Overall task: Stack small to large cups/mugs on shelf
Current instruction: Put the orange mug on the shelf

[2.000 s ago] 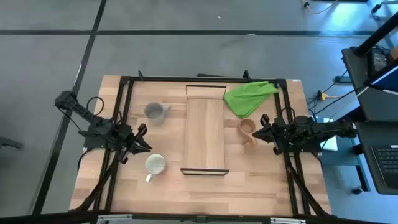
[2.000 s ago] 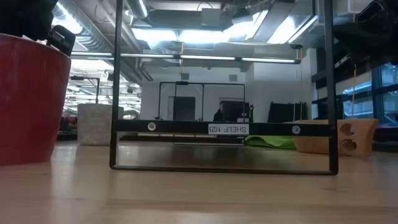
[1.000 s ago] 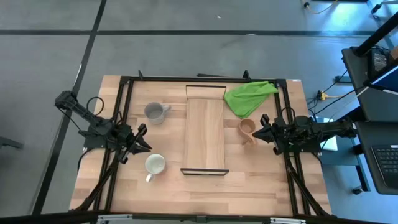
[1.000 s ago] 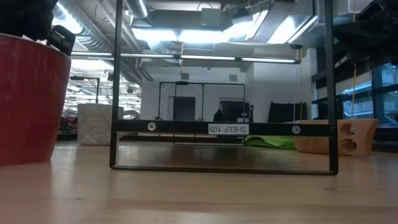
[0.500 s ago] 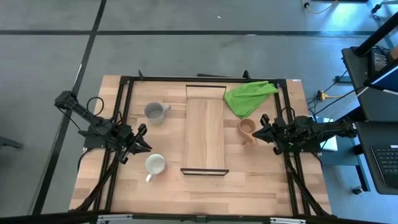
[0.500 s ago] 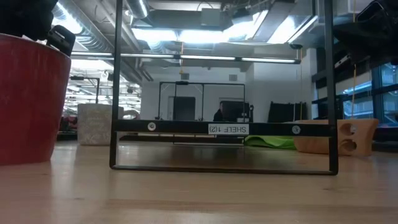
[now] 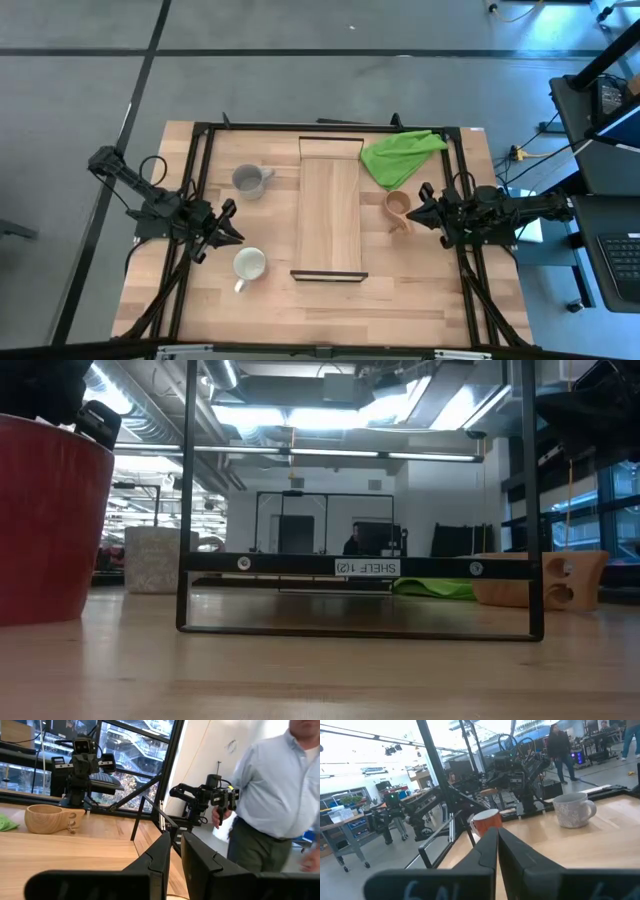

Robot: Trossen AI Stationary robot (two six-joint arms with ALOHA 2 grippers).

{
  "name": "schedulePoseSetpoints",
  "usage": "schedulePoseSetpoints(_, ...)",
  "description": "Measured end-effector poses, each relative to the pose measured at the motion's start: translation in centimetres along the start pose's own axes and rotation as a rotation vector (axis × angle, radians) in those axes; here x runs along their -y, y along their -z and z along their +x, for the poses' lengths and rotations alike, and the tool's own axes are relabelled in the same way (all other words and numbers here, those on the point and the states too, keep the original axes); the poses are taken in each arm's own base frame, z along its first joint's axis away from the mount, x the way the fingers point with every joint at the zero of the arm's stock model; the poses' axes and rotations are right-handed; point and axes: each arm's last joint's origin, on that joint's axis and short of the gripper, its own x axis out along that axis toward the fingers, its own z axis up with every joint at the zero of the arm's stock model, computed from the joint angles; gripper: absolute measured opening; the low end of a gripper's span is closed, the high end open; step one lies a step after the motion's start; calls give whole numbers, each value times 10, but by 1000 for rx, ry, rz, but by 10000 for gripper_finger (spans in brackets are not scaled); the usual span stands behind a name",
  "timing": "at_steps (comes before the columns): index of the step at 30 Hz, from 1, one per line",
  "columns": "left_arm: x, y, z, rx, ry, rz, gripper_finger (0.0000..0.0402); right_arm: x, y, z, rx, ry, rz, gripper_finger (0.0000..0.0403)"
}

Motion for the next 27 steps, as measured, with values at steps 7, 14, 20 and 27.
schedulePoseSetpoints(7, 0, 0, 0, 0, 0, 0, 41, -6, -39, -9, 457, 89, -55, 16)
schedulePoseSetpoints(14, 0, 0, 0, 0, 0, 0, 41, -10, -54, -18, 644, 86, -25, 16)
schedulePoseSetpoints(20, 0, 0, 0, 0, 0, 0, 41, -10, -54, -18, 647, 69, 25, 16)
schedulePoseSetpoints(27, 0, 0, 0, 0, 0, 0, 41, -10, -54, -18, 647, 68, 29, 16)
